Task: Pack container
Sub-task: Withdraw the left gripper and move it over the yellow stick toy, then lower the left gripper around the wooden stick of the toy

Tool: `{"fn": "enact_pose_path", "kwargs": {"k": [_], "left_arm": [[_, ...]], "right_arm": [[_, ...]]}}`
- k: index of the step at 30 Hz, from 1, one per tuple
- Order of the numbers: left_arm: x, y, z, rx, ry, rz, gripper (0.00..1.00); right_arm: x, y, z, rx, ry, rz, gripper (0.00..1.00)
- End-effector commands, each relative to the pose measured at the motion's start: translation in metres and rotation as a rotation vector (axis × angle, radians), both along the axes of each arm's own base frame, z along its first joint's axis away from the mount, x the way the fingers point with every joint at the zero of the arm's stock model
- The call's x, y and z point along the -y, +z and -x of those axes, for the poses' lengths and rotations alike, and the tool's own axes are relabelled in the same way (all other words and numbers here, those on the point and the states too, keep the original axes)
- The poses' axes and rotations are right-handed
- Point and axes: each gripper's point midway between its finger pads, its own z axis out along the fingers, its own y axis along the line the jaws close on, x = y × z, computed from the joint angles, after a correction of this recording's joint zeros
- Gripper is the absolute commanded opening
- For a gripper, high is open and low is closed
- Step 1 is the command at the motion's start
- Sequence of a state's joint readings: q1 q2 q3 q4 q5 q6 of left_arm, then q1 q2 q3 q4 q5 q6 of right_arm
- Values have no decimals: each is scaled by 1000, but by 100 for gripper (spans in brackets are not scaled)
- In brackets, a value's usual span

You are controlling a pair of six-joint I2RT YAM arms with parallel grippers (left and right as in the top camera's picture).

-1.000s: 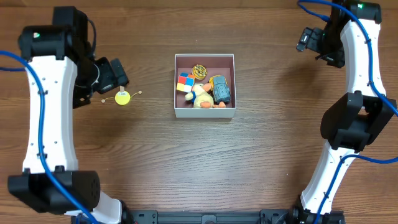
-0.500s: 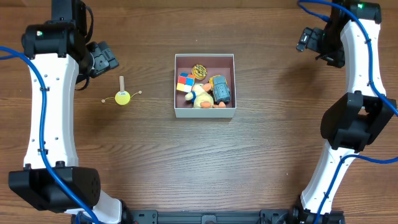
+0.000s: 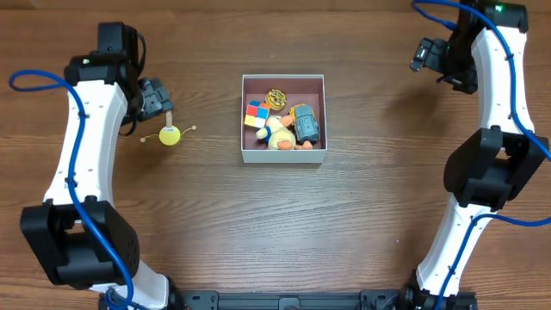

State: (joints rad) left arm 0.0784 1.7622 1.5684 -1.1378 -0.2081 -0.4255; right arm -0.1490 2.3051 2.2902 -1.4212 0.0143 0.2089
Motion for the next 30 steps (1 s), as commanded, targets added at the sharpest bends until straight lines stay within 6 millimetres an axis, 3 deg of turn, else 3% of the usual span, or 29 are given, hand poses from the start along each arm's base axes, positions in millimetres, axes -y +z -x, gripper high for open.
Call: {"fn": "enact_pose_path", "kwargs": {"k": [1, 5, 19, 26, 30], "left_arm": [[9, -6, -10, 11, -168, 12, 100], [34, -15, -29, 71, -372, 100, 100], [28, -100, -36, -112, -340, 127, 100], [29, -123, -43, -141, -341, 141, 100], [31, -125, -50, -115, -361, 150, 100]], "right_arm": [[0, 15, -1, 38, 0, 4, 100], [0, 15, -1, 38, 0, 4, 100], [0, 15, -1, 38, 0, 4, 100], [0, 15, -1, 38, 0, 4, 100], [0, 15, -1, 38, 0, 4, 100]]}}
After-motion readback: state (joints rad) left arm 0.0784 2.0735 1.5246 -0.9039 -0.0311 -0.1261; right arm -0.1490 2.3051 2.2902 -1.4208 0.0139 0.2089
